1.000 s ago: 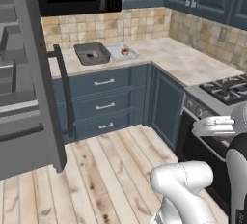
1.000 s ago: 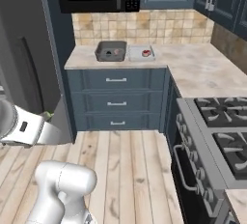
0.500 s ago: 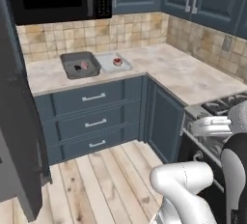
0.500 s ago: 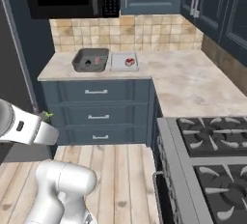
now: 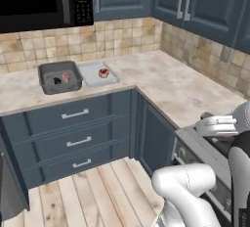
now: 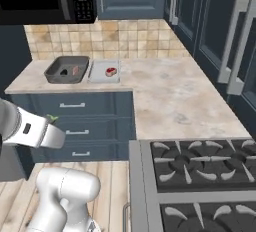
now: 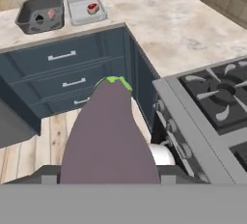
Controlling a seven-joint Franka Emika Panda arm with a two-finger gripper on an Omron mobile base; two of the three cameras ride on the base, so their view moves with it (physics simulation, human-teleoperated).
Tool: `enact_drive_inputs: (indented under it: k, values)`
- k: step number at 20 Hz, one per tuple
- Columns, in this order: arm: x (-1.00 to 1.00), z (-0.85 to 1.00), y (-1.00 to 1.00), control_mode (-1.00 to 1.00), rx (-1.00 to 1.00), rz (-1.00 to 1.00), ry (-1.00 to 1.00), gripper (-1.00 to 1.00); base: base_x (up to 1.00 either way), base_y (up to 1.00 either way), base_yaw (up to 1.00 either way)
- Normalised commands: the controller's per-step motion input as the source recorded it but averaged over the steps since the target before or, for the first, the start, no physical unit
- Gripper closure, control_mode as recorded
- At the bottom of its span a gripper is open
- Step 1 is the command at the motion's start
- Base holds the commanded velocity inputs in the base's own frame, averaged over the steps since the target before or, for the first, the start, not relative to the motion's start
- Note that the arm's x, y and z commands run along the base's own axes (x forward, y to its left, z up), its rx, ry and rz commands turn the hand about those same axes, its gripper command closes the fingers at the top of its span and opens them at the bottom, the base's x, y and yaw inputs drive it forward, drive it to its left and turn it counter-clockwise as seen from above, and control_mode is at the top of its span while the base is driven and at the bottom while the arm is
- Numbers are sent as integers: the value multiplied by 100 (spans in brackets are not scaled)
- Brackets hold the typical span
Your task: Place one eggplant and one steak in each tupperware on the nearby counter, to pack two identical lunches.
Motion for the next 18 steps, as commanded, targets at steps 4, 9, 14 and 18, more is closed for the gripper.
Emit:
enact_drive_inputs:
  k: [4, 9, 14, 18]
  values:
    - [0, 0, 0, 100, 0, 0, 0, 100, 100, 0, 0]
    - [0, 0, 0, 100, 0, 0, 0, 100, 100, 0, 0]
    - [0, 0, 0, 100, 0, 0, 0, 100, 100, 0, 0]
    - [0, 0, 0, 100, 0, 0, 0, 100, 100, 0, 0]
